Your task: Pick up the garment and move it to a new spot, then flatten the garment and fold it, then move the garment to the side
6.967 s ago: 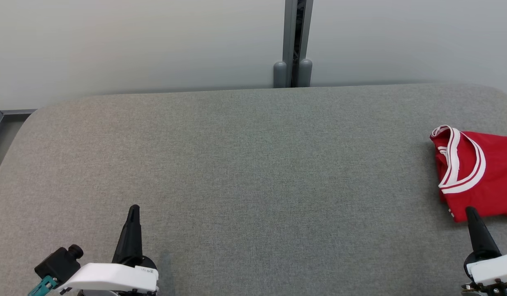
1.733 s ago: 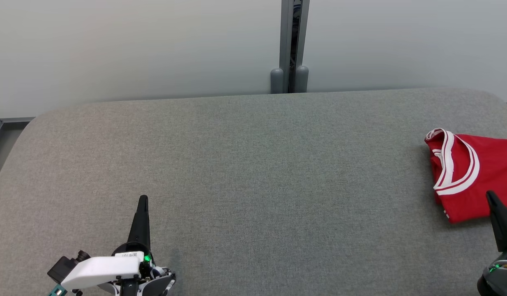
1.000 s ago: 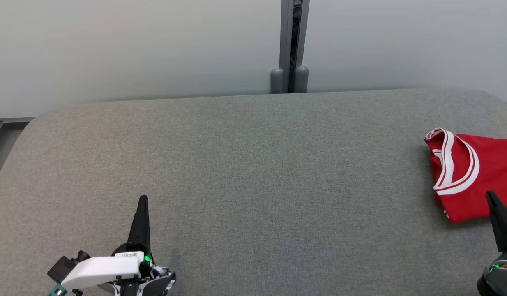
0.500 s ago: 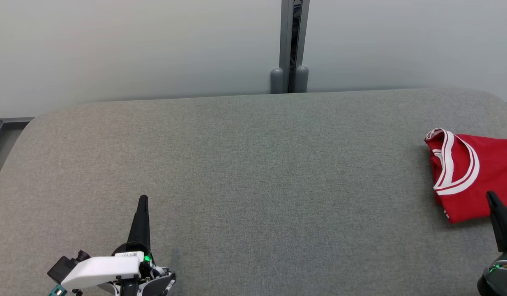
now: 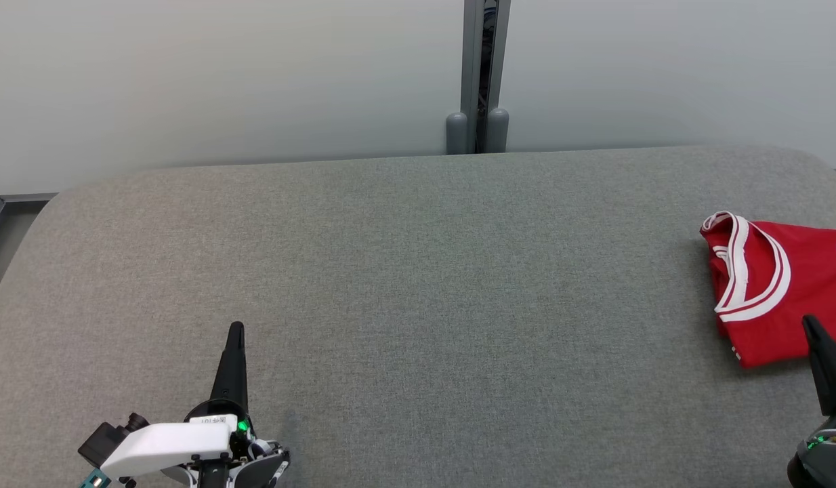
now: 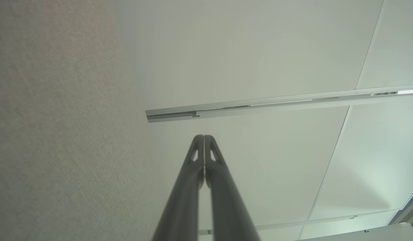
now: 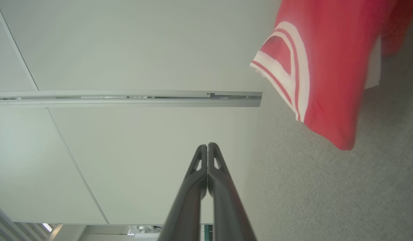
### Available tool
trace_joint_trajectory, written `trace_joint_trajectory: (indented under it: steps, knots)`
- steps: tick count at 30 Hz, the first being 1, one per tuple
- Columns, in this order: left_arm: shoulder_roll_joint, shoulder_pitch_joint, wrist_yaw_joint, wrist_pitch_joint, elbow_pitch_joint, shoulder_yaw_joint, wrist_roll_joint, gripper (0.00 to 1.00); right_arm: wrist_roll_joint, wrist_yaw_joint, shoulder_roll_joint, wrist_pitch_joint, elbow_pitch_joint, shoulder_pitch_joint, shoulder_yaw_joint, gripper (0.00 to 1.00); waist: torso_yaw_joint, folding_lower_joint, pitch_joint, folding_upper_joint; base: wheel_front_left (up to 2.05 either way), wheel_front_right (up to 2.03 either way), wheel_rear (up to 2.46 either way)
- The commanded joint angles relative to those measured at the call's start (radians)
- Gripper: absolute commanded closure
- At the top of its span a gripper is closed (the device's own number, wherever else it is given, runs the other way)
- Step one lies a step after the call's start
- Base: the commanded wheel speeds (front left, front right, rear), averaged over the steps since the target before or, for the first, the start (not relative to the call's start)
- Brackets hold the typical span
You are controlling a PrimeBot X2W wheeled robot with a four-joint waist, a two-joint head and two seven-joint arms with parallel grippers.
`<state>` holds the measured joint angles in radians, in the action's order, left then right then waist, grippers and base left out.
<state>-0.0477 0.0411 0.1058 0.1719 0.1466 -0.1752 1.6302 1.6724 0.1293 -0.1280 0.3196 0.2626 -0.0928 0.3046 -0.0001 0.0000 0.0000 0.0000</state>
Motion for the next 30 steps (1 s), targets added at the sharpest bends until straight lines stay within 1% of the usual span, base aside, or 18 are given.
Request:
trace_joint_trajectory:
  steps: [1,30]
  knots:
    - [-0.003,0.012,0.006,-0.002,-0.002,0.002,0.004,1.00,-0.006,0.003,-0.002,0.008,0.000,-0.007,0.002,1.00,0.000,0.0000,0.000,0.0000,0.00,0.00,0.00]
    - [-0.003,0.012,0.006,-0.002,-0.002,0.002,0.004,1.00,-0.012,0.003,0.002,0.011,0.000,-0.010,0.008,1.00,0.000,0.0000,0.000,0.0000,0.00,0.00,0.00]
